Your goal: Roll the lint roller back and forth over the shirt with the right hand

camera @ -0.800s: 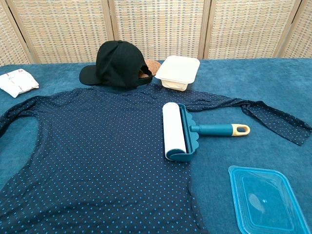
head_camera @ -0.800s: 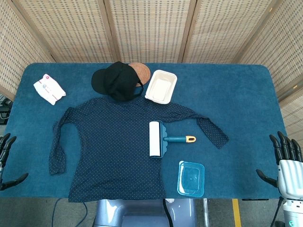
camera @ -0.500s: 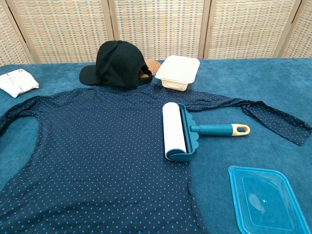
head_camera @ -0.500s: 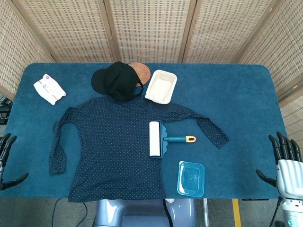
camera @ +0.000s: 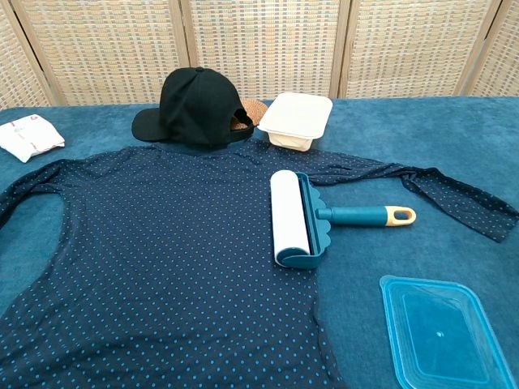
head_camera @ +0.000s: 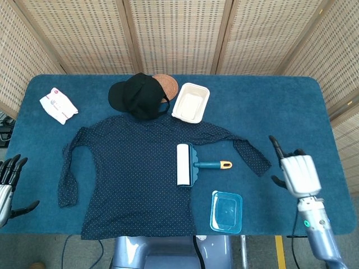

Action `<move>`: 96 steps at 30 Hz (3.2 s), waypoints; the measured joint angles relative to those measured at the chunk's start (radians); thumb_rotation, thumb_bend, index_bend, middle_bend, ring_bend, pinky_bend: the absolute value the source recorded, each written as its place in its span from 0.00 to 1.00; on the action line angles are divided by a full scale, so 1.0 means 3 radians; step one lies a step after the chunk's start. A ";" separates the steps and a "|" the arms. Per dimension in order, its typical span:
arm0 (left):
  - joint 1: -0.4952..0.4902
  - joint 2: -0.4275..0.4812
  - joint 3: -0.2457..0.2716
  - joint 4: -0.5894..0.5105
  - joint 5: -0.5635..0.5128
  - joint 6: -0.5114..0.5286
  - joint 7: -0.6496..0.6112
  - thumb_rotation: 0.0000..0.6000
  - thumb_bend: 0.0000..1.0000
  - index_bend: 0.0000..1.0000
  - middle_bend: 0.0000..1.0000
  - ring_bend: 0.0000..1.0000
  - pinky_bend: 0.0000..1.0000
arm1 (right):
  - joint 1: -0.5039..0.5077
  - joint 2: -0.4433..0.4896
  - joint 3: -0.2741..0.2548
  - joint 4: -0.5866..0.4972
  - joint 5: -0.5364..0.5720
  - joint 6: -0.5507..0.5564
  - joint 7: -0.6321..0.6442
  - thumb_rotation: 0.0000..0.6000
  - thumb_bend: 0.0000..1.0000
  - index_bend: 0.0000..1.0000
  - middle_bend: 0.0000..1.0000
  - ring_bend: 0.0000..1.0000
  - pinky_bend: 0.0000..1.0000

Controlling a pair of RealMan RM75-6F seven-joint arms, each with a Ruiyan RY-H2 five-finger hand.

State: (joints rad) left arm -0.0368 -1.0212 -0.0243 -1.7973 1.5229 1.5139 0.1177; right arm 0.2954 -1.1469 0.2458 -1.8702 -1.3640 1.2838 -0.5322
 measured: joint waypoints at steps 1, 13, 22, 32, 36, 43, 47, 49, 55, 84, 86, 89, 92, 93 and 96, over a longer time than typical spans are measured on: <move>-0.0005 -0.0002 -0.0002 0.0000 -0.0007 -0.0008 0.0004 1.00 0.00 0.00 0.00 0.00 0.00 | 0.0080 -0.0027 0.0043 -0.0022 0.0116 -0.0081 -0.0081 1.00 0.00 0.00 0.99 1.00 1.00; -0.0069 -0.0003 -0.0057 0.0022 -0.0224 -0.0152 -0.0012 1.00 0.00 0.00 0.00 0.00 0.00 | 0.1095 -0.0637 0.0259 -0.0167 0.2085 -0.0551 -0.1098 1.00 0.12 0.39 1.00 1.00 1.00; -0.0093 0.0015 -0.0078 0.0047 -0.0289 -0.0189 -0.0067 1.00 0.00 0.00 0.00 0.00 0.00 | 0.1724 -0.1489 0.0177 0.0338 0.2719 -0.0297 -0.1546 1.00 0.30 0.44 1.00 1.00 1.00; -0.0117 0.0019 -0.0091 0.0067 -0.0361 -0.0242 -0.0091 1.00 0.00 0.00 0.00 0.00 0.00 | 0.1963 -0.1870 0.0082 0.0815 0.2748 -0.0225 -0.1587 1.00 0.37 0.44 1.00 1.00 1.00; -0.0130 0.0020 -0.0100 0.0079 -0.0402 -0.0270 -0.0102 1.00 0.00 0.00 0.00 0.00 0.00 | 0.1997 -0.1956 0.0063 0.0976 0.2781 -0.0243 -0.1577 1.00 0.37 0.44 1.00 1.00 1.00; -0.0149 0.0001 -0.0097 0.0097 -0.0429 -0.0304 -0.0071 1.00 0.00 0.00 0.00 0.00 0.00 | 0.2046 -0.2118 0.0027 0.1276 0.2874 -0.0371 -0.1512 1.00 0.39 0.44 1.00 1.00 1.00; -0.0160 -0.0013 -0.0100 0.0105 -0.0453 -0.0318 -0.0051 1.00 0.00 0.00 0.00 0.00 0.00 | 0.2079 -0.2163 0.0032 0.1358 0.2900 -0.0410 -0.1502 1.00 0.42 0.45 1.00 1.00 1.00; -0.0167 -0.0016 -0.0107 0.0109 -0.0476 -0.0330 -0.0049 1.00 0.00 0.00 0.00 0.00 0.00 | 0.2093 -0.2184 0.0027 0.1410 0.2911 -0.0427 -0.1506 1.00 0.43 0.45 1.00 1.00 1.00; -0.0182 -0.0015 -0.0113 0.0124 -0.0518 -0.0367 -0.0062 1.00 0.00 0.00 0.00 0.00 0.00 | 0.2104 -0.2202 -0.0010 0.1521 0.2927 -0.0452 -0.1522 1.00 0.45 0.46 1.00 1.00 1.00; -0.0204 0.0050 -0.0081 0.0095 -0.0487 -0.0424 -0.0213 1.00 0.00 0.00 0.00 0.00 0.00 | 0.2341 -0.1924 0.0150 0.0860 0.2979 -0.0123 -0.2020 1.00 0.84 0.72 1.00 1.00 1.00; -0.0212 0.0058 -0.0081 0.0101 -0.0495 -0.0449 -0.0247 1.00 0.00 0.00 0.00 0.00 0.00 | 0.2437 -0.1941 0.0205 0.0819 0.3061 -0.0061 -0.2163 1.00 0.84 0.73 1.00 1.00 1.00; -0.0229 0.0071 -0.0086 0.0120 -0.0518 -0.0496 -0.0306 1.00 0.00 0.00 0.00 0.00 0.00 | 0.2615 -0.2011 0.0307 0.0794 0.3232 0.0048 -0.2395 1.00 0.84 0.73 1.00 1.00 1.00; -0.0248 0.0082 -0.0089 0.0142 -0.0544 -0.0550 -0.0358 1.00 0.00 0.00 0.00 0.00 0.00 | 0.2814 -0.2143 0.0411 0.0814 0.3418 0.0167 -0.2613 1.00 0.85 0.73 1.00 1.00 1.00; -0.0254 0.0085 -0.0090 0.0149 -0.0552 -0.0565 -0.0373 1.00 0.00 0.00 0.00 0.00 0.00 | 0.2873 -0.2192 0.0438 0.0831 0.3463 0.0200 -0.2669 1.00 0.85 0.73 1.00 1.00 1.00; -0.0272 0.0094 -0.0097 0.0169 -0.0578 -0.0605 -0.0419 1.00 0.00 0.00 0.00 0.00 0.00 | 0.3050 -0.2362 0.0513 0.0922 0.3571 0.0281 -0.2815 1.00 0.86 0.73 1.00 1.00 1.00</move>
State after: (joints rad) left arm -0.1184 -0.9928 -0.0534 -1.7466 1.3495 1.3324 -0.0079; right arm 1.2105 -1.8554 0.3998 -1.5934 -0.2928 1.3681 -1.3768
